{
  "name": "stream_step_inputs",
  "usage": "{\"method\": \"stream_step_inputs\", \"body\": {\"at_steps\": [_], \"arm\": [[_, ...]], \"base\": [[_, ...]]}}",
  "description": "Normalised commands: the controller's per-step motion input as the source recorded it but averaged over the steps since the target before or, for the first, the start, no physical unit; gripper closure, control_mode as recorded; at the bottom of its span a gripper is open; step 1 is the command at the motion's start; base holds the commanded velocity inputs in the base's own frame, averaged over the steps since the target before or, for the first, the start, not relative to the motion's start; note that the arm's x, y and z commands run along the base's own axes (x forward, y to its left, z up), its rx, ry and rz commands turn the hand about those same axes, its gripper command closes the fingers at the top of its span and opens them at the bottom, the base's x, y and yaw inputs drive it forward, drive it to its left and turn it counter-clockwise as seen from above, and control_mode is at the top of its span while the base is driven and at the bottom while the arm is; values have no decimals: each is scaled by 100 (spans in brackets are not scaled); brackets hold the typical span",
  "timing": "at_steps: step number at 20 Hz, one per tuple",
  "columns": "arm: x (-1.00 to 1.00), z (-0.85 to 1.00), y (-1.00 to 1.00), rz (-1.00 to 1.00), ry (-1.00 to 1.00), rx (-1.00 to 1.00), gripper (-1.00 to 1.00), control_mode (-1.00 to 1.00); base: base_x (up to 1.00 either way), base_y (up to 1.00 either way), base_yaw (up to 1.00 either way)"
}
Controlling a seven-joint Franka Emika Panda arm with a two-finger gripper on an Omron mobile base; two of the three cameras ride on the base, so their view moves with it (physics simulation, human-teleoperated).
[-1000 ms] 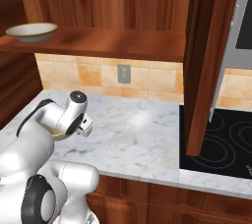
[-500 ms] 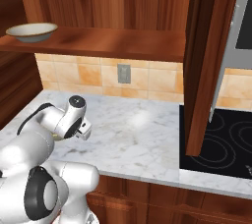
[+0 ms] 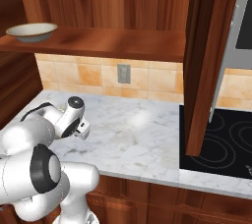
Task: Open the cabinet. Pick the bowls from the counter and place them in the cabinet. Then close the cabinet.
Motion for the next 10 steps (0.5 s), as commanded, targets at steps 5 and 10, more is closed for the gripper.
{"method": "stream_step_inputs", "body": {"at_steps": [5,10], "arm": [[0,-12,16,0,0,0,100,-100],[0,-12,14,0,0,0,100,-100]], "base": [[0,0,0],[0,0,0]]}}
